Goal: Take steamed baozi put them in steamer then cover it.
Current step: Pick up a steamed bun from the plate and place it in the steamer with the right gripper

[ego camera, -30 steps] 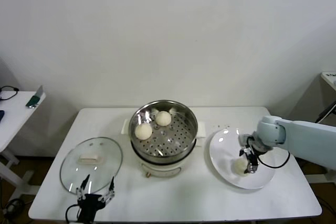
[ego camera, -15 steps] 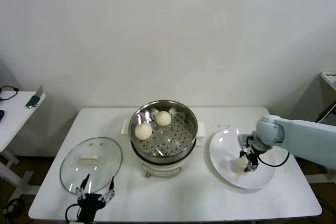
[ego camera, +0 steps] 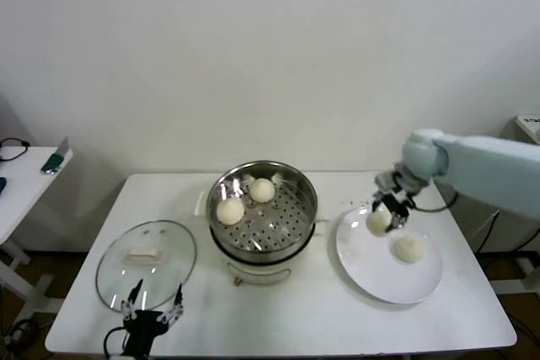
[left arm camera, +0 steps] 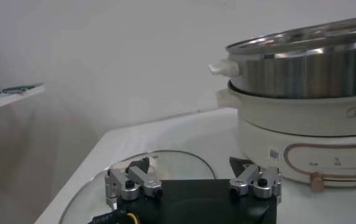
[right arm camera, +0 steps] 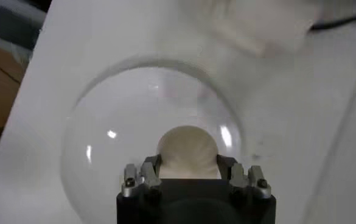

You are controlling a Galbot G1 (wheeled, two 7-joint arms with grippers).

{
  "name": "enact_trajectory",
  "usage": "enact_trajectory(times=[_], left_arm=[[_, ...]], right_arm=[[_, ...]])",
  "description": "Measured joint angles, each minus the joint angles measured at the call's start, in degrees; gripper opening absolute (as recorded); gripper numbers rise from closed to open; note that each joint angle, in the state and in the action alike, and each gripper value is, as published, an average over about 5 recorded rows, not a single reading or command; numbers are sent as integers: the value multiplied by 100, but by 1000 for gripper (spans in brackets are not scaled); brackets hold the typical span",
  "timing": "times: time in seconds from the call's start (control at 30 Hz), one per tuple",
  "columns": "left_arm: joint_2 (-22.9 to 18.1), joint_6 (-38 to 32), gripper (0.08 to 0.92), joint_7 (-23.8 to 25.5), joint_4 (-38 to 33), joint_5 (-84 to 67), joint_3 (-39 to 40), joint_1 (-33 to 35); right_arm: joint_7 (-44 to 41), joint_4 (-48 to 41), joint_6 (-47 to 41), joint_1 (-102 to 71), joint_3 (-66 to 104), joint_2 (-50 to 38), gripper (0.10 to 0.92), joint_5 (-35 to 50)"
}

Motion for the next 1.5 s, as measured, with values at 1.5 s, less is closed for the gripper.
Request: enact_trajectory(times=[1.5], left_arm=[[8,-55,823,-12,-155,-74,-181,196]], right_arm=[[-53,158,1699,-481,390,3330,779,-1332]])
